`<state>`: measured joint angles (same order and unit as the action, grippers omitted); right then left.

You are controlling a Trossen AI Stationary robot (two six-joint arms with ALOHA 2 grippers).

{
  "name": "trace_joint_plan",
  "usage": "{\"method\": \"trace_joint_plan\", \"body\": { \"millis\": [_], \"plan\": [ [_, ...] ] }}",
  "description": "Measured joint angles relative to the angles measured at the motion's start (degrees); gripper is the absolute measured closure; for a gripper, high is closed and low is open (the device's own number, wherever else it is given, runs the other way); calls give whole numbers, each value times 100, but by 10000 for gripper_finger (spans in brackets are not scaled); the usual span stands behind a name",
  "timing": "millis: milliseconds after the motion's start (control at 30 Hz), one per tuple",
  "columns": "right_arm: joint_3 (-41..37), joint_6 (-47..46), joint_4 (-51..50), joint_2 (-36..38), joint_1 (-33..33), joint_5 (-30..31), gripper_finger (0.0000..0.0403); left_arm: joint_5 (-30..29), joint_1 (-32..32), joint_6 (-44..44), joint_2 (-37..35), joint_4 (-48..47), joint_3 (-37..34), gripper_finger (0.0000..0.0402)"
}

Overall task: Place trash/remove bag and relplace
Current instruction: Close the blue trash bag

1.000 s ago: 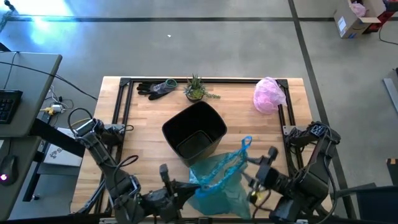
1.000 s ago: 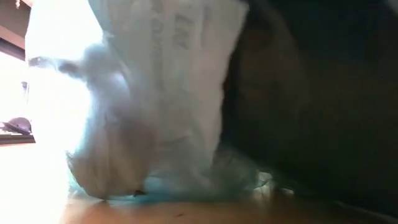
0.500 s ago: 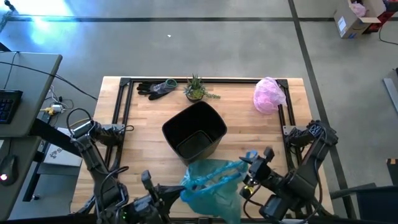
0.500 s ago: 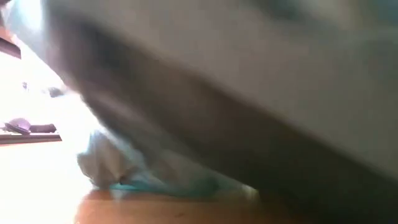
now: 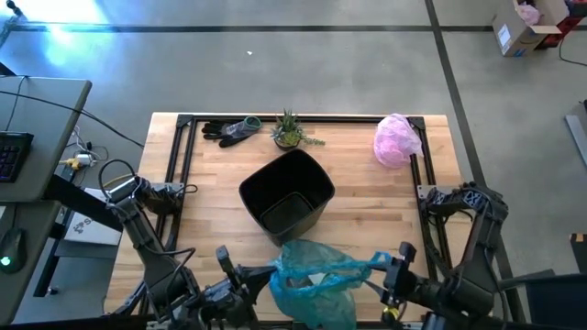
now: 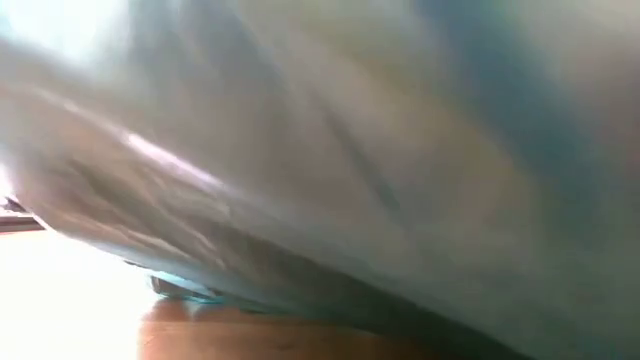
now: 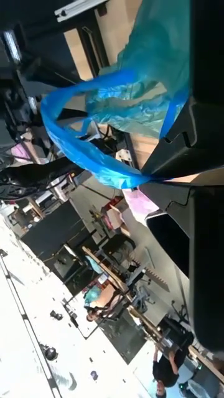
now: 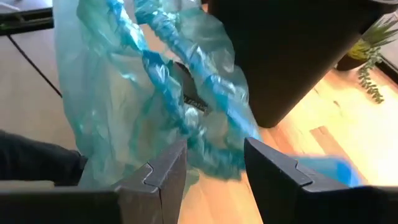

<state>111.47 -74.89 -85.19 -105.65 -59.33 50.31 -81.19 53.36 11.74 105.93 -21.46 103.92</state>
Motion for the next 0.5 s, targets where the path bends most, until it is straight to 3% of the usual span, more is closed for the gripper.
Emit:
{"method": "trace_joint_plan", "body": {
  "millis": [200,500],
  "plan": [
    [1,35,-509,-2,-60,28,257,141,-15,-15,0,-18,0,401],
    [-18,1323,-477,-2,326,486,257,347,-15,-118,0,-13,0,401]
  ]
}}
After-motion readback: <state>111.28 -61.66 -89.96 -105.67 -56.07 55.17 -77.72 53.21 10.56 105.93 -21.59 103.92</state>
